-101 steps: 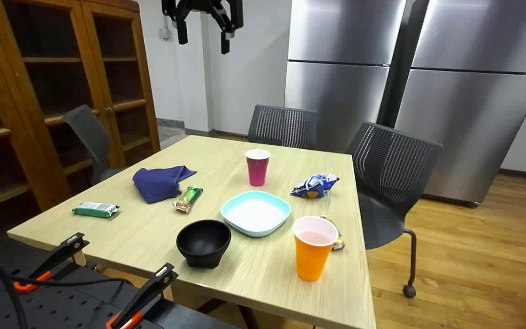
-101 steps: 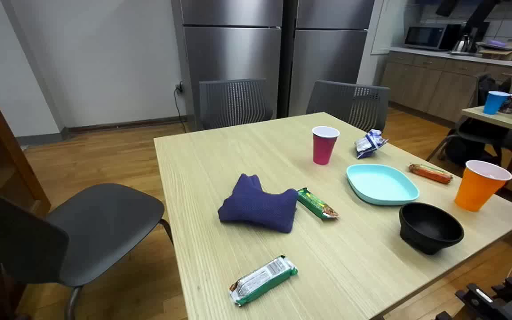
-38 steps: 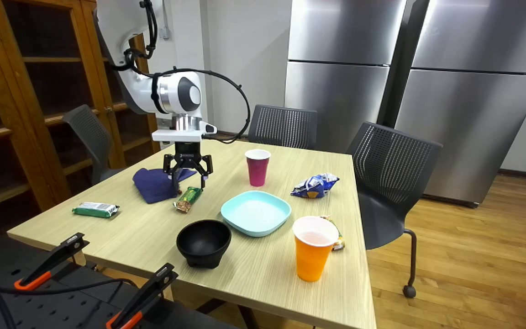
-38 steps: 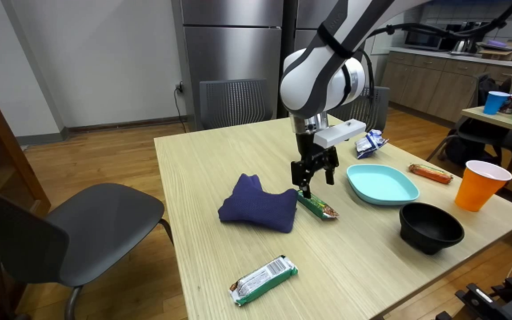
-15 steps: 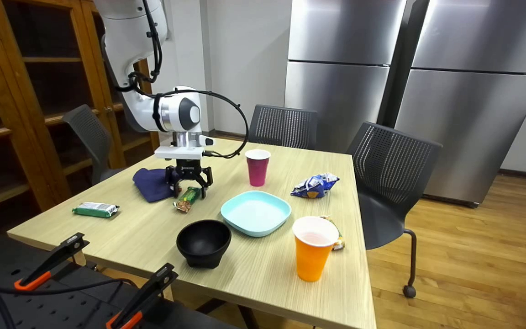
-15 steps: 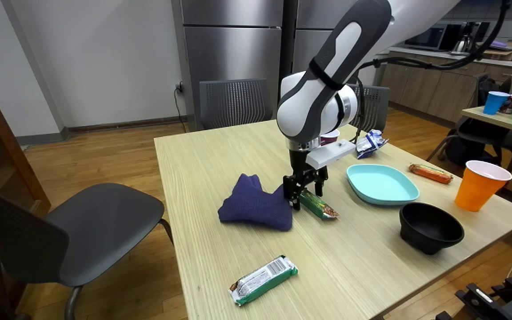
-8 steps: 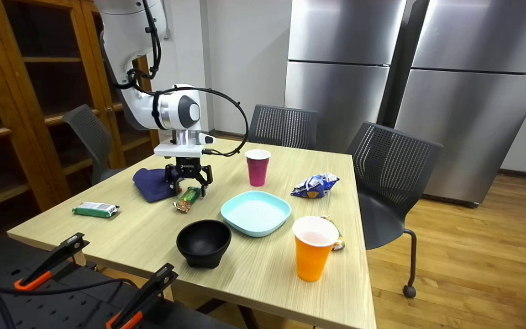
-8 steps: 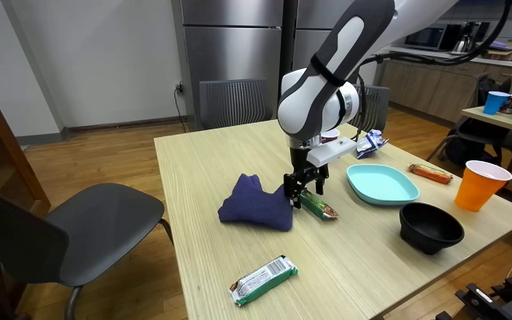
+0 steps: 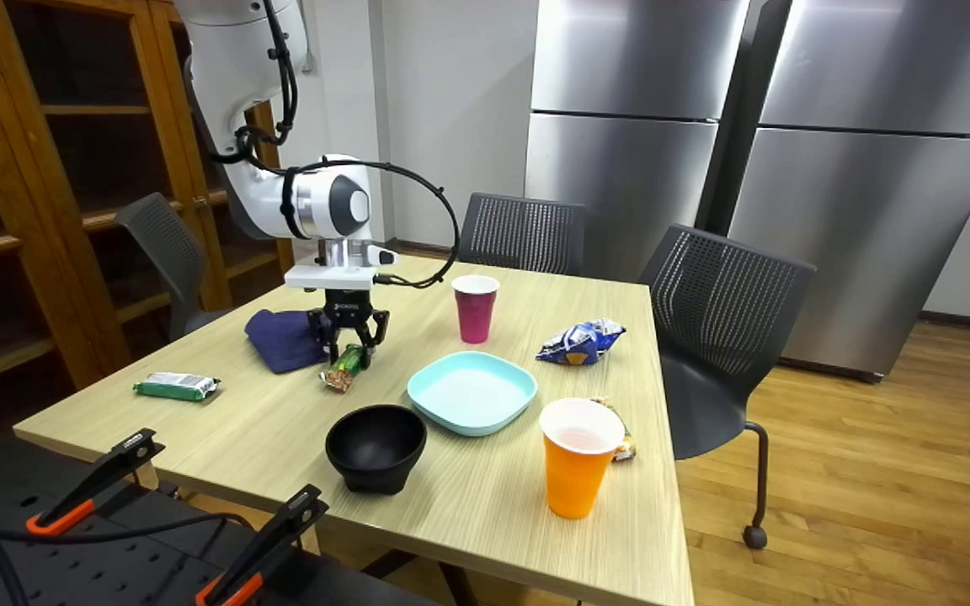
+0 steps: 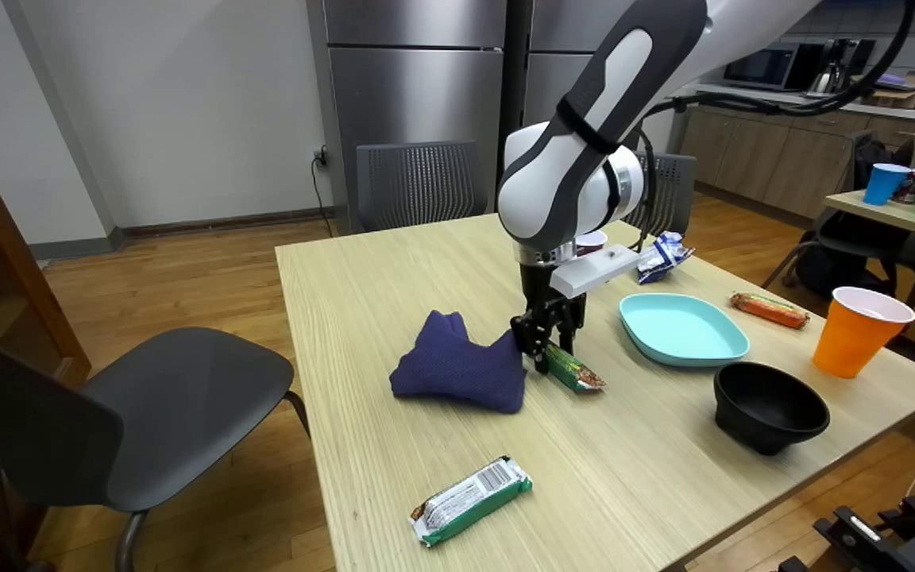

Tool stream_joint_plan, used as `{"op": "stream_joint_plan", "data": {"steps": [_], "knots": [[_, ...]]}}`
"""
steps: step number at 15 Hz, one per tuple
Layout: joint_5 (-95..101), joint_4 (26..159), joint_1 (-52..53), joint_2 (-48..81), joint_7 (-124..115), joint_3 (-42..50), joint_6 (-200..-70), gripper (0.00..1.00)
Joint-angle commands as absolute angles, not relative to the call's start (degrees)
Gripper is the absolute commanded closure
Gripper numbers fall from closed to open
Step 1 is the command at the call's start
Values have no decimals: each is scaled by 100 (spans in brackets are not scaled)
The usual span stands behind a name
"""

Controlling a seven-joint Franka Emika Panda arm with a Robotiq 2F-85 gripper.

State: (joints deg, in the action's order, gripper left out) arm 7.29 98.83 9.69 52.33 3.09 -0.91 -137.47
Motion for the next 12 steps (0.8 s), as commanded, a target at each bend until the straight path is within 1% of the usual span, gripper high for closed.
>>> {"op": "stream_joint_plan", "data": {"steps": [1, 3, 12], "knots": [[810, 10062, 957, 5031, 245, -114, -13671, 72], [813, 10165, 959, 4938, 232, -112, -13723, 86], [739, 10566, 782, 4466, 180, -64, -13767, 87]]}}
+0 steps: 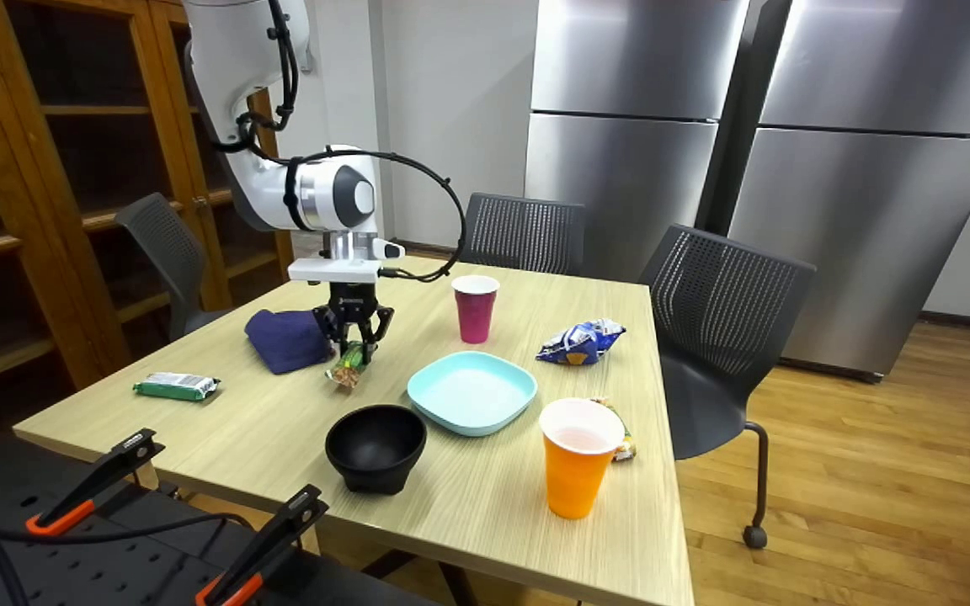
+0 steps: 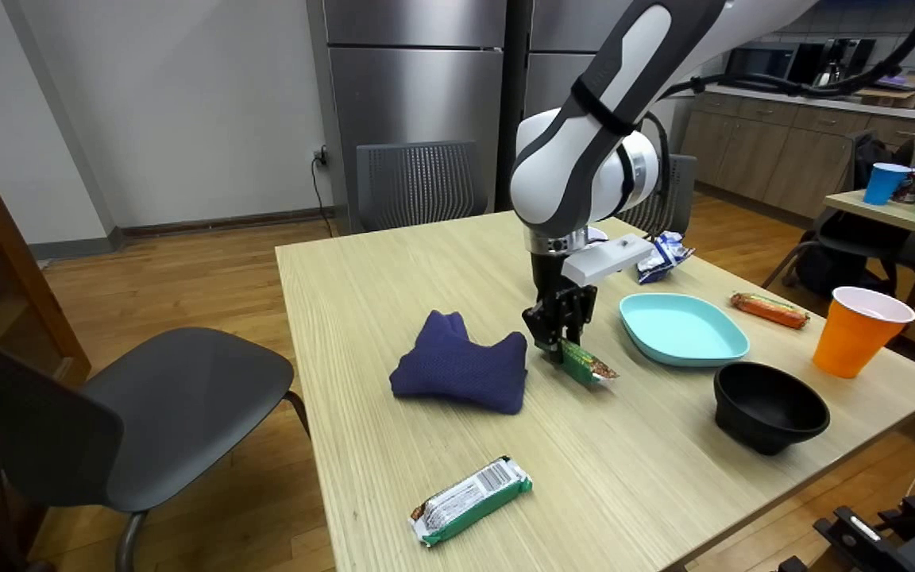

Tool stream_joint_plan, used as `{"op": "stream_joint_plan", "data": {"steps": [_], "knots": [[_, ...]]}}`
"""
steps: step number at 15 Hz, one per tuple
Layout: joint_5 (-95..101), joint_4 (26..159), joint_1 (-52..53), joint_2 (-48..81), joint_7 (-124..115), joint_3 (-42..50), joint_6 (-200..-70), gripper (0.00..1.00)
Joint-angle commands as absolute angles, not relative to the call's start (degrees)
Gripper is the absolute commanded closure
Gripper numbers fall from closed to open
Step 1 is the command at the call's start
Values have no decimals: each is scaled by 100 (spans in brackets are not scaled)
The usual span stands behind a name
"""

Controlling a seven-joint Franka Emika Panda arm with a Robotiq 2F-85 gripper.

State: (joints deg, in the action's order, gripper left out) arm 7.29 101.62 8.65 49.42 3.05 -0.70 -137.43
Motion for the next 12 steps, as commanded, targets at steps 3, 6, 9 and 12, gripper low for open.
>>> {"op": "stream_joint_plan", "data": {"steps": [3, 6, 9, 12], "knots": [[598, 10764, 625, 4182, 76, -43, -13900, 87], [272, 10876, 359, 4004, 7, -64, -13957, 87], [-103, 10910, 146, 3935, -203, -2, -14003, 87], [-364, 10867, 26, 3953, -522, 131, -14021, 87]]}}
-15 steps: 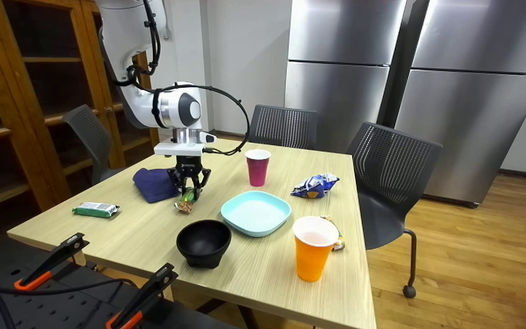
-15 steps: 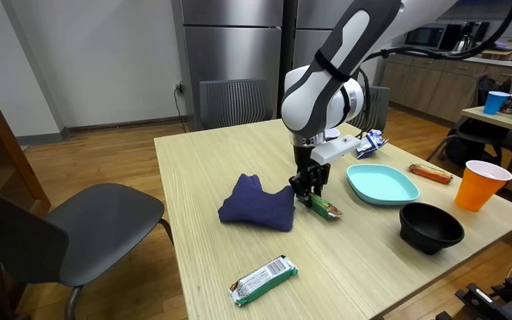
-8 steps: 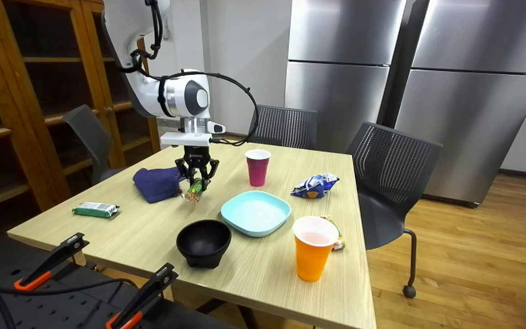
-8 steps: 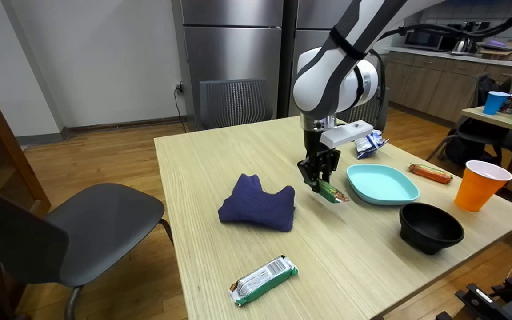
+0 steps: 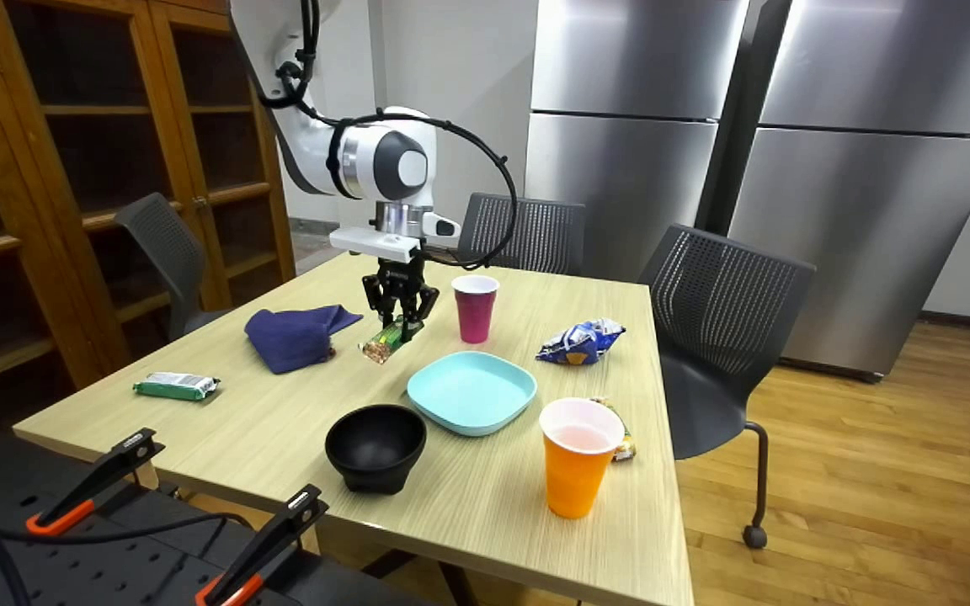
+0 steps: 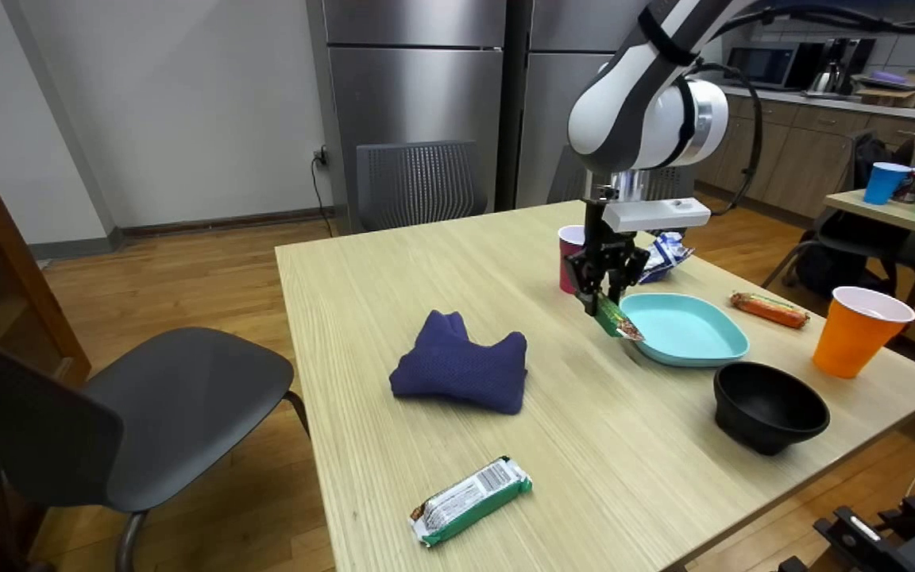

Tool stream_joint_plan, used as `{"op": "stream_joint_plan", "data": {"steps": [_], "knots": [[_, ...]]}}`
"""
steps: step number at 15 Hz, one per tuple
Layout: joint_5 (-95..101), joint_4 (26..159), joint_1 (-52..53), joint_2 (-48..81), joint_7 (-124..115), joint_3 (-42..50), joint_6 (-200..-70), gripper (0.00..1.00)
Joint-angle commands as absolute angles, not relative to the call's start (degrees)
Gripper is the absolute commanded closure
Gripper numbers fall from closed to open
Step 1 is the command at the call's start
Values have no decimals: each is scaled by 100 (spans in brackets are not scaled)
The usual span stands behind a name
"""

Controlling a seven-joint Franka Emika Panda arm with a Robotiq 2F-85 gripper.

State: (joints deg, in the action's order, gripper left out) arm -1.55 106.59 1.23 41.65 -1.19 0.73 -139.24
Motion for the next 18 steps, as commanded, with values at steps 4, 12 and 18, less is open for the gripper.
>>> {"op": "stream_joint_plan", "data": {"steps": [4, 12, 18], "knots": [[-445, 10820, 38, 4007, -1124, 444, -14030, 87], [-315, 10549, 74, 4308, -1694, 781, -13810, 87], [-282, 10371, 97, 4508, -1861, 919, -13750, 87]]}}
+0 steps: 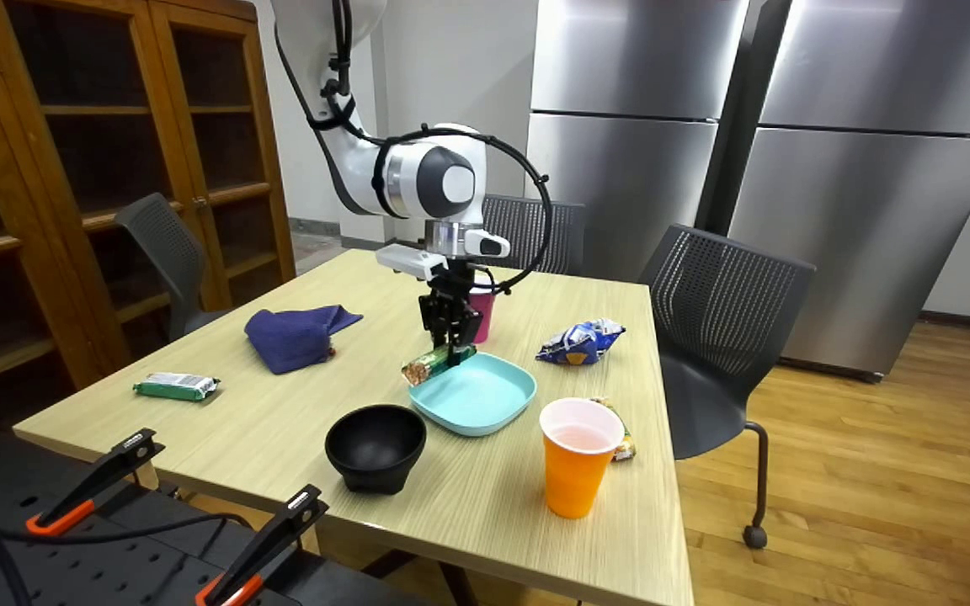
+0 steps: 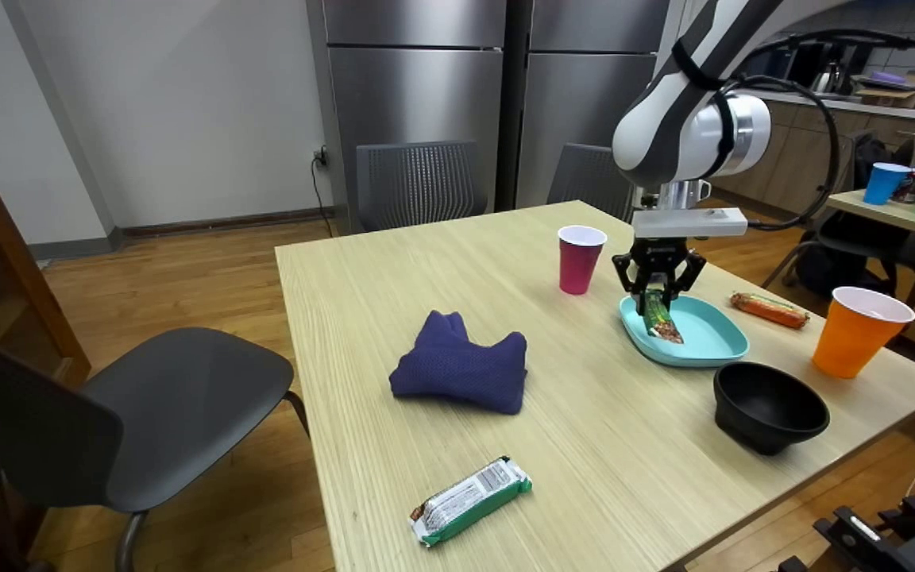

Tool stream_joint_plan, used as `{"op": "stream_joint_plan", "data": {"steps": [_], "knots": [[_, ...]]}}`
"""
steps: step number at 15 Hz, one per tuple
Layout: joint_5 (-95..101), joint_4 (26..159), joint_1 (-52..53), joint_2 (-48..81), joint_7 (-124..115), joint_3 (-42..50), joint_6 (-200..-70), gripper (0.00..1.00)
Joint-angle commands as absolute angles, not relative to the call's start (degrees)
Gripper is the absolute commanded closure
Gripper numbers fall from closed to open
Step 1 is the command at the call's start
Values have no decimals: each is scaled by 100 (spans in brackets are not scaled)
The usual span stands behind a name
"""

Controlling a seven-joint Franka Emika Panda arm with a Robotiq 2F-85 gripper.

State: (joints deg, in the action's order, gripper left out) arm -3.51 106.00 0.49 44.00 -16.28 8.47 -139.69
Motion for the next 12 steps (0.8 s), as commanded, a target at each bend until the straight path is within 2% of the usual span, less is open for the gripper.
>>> {"op": "stream_joint_plan", "data": {"steps": [1, 2, 4, 8, 12], "knots": [[-279, 10354, 100, 4525, -1864, 922, -13753, 80], [-287, 10356, 93, 4526, -1851, 914, -13776, 37], [-296, 10432, 79, 4466, -1769, 876, -13884, 31], [-270, 10612, 119, 4309, -1640, 809, -14023, 2], [51, 10689, 403, 4279, -1342, 650, -14049, 0]]}}
